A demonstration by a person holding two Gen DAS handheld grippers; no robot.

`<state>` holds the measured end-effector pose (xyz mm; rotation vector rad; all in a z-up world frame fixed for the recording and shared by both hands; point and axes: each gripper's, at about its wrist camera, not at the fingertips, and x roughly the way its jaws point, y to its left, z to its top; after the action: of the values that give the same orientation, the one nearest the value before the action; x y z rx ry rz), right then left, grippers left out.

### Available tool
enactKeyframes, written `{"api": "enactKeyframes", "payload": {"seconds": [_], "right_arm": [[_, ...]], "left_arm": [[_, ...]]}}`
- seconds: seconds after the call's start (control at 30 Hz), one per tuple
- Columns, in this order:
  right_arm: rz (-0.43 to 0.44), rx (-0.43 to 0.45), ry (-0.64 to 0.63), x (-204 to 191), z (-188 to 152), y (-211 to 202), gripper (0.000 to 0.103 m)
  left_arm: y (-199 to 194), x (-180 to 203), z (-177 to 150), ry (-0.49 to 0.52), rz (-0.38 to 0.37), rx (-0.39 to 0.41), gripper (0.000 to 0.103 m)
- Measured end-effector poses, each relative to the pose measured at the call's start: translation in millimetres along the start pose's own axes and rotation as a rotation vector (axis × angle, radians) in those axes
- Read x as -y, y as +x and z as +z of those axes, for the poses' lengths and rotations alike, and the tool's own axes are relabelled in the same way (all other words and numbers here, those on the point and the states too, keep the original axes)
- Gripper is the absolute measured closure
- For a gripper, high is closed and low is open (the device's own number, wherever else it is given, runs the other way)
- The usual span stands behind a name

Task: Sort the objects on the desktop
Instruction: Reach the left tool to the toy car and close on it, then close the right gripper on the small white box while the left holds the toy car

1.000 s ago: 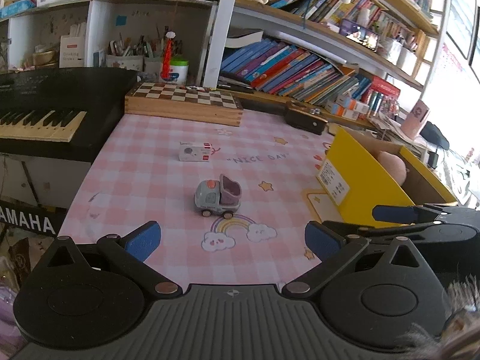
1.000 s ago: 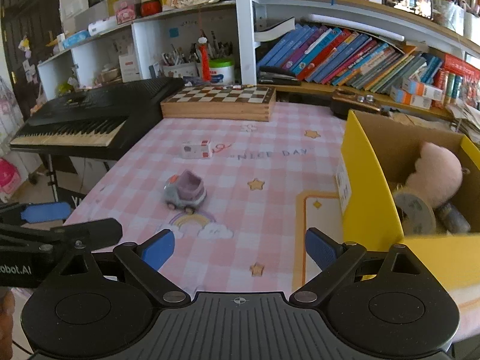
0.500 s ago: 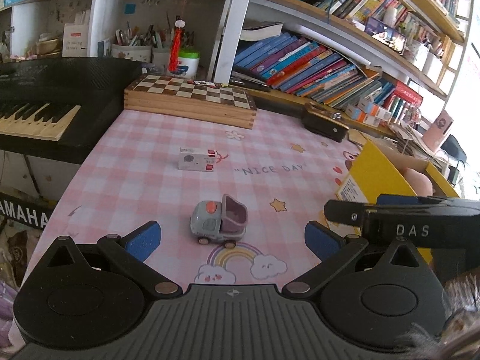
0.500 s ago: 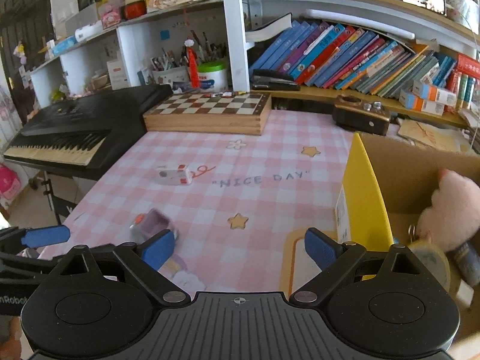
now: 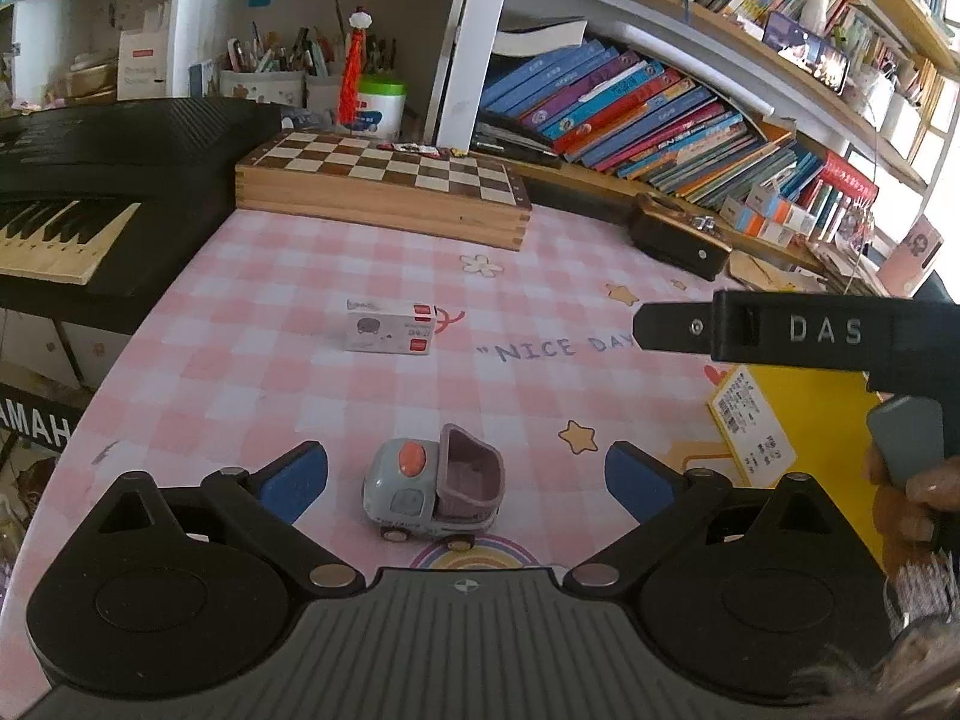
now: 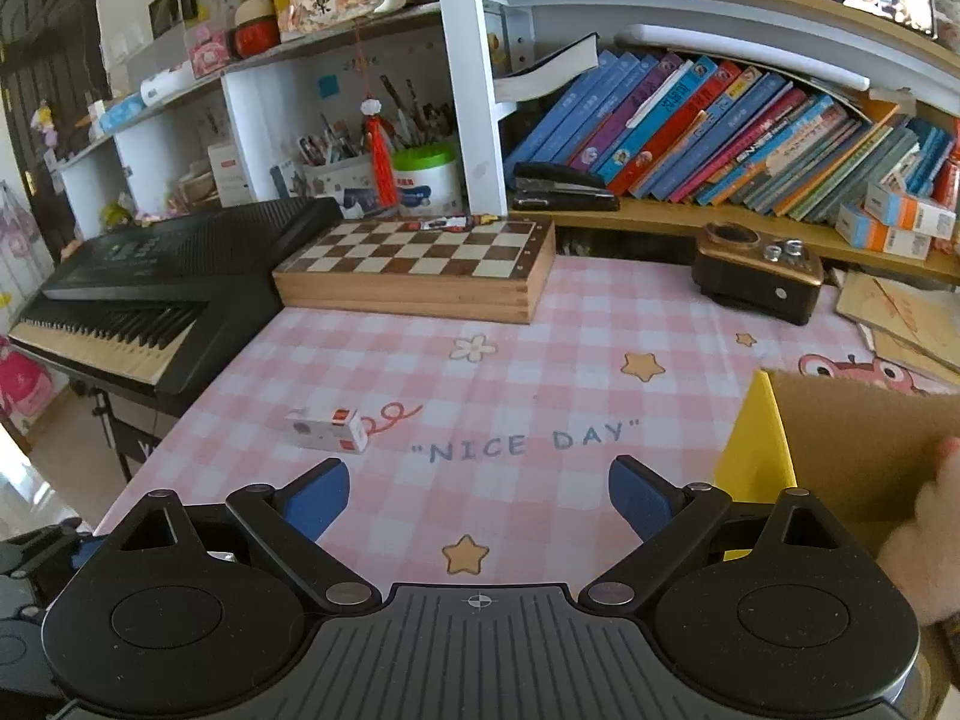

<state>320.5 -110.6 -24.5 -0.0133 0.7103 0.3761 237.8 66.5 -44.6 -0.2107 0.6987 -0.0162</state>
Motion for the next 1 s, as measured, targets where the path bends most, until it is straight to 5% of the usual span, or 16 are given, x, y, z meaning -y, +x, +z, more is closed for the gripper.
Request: {"api": "enactKeyframes", "payload": {"seconds": [0.27, 0.47, 0.6, 1.0], "right_arm": [[0.053, -0.050, 0.026, 4, 5, 19, 0.008], [0.082, -0.070, 0.004, -3, 8, 30, 0.008], [0.098, -0.080, -0.016, -8, 9, 34, 0.008], [0.157, -0.116, -0.091, -33, 17, 56, 0.008]], "left_arm": [[24, 5, 1, 0.033, 0.020, -0.029, 0.005], [42, 5, -2, 0.055, 0.043, -0.064, 0.021], [52, 4, -5, 0.063, 0.059, -0.086, 0.041], [25, -11, -5, 0.020, 0.088, -0.042, 0.041]]}}
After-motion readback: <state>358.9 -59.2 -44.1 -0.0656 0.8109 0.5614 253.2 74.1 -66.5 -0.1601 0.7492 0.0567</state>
